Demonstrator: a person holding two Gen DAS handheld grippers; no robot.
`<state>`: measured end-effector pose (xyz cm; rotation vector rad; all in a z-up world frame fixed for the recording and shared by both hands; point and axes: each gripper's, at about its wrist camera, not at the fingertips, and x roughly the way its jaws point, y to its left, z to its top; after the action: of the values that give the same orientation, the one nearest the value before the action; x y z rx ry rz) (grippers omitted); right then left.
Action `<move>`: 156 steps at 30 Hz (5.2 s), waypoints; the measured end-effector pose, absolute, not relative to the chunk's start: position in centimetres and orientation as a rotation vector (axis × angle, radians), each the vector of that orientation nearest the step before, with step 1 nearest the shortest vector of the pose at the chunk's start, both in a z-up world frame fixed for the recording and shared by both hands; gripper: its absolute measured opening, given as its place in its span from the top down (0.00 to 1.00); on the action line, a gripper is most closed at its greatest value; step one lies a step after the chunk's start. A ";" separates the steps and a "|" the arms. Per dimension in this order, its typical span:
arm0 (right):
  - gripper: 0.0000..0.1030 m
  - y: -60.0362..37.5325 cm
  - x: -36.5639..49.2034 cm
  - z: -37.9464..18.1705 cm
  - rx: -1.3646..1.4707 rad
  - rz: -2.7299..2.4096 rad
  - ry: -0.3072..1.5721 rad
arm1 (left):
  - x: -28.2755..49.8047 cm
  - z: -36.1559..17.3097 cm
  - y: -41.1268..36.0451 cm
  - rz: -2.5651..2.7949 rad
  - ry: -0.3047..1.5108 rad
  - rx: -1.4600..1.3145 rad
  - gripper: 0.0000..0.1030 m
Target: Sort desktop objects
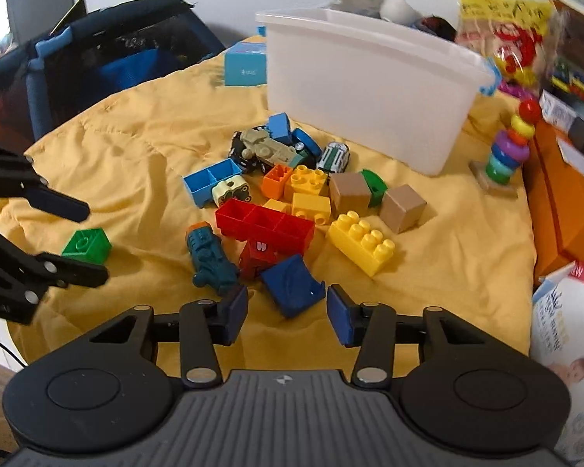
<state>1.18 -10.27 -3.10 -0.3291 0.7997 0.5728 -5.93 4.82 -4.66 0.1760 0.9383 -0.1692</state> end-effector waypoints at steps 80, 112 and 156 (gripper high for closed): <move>0.57 -12.5 1.1 -2.8 -0.313 0.546 0.788 | -3.4 -5.6 4.4 -0.222 0.914 0.287 0.46; 0.60 -12.7 5.0 2.9 -0.322 0.518 0.619 | 1.3 4.3 6.6 -0.192 0.642 0.188 0.66; 0.52 -11.8 15.4 6.9 -0.120 0.492 0.542 | 9.8 5.6 5.1 -0.146 0.582 0.152 0.37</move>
<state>15.40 -11.84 6.94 -0.1198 0.5415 0.4920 9.80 5.09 5.56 0.1516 0.5824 -0.1461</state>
